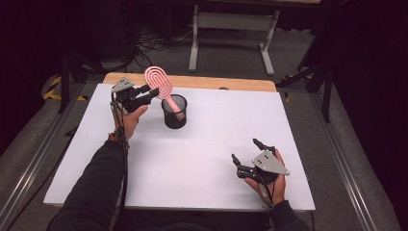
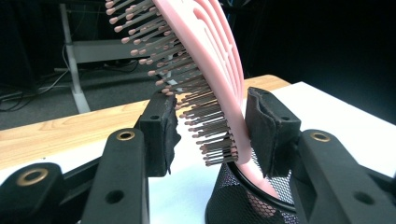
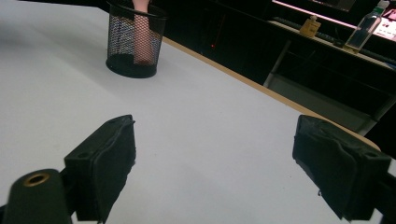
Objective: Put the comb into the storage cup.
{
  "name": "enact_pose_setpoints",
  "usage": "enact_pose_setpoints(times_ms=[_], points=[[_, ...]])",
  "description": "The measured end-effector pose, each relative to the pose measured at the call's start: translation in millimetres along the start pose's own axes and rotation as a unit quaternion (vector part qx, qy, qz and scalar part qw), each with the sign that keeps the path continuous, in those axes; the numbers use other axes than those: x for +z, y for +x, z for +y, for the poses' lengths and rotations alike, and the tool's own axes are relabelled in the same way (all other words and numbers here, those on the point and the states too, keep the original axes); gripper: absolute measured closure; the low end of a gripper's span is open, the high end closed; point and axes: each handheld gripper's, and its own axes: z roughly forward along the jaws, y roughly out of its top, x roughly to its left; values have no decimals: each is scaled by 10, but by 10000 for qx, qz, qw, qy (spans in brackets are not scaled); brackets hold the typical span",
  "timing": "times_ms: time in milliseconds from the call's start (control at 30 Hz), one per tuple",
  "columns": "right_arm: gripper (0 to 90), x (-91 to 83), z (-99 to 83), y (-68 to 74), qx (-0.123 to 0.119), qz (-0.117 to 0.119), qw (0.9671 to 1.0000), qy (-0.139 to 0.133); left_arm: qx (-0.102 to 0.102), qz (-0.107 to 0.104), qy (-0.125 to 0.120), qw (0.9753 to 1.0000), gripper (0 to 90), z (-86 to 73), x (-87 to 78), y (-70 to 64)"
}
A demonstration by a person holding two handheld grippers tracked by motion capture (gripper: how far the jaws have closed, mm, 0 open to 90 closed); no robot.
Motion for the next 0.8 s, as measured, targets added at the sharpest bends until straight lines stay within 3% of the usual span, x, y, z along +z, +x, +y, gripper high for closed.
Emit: enact_pose_setpoints(times_ms=[300, 400, 800], points=[[140, 0, -1, -3, 7, 6, 10000, -2, 183, 346, 54, 9992, 434, 46, -25, -28], [140, -3, 0, -5, 5, 2, 10000, -6, 253, 467, 36, 9986, 358, 63, -39, -46], [140, -4, 7, 10, -15, -5, 10000, -16, 538, 459, 11, 9975, 208, 135, -127, -117]])
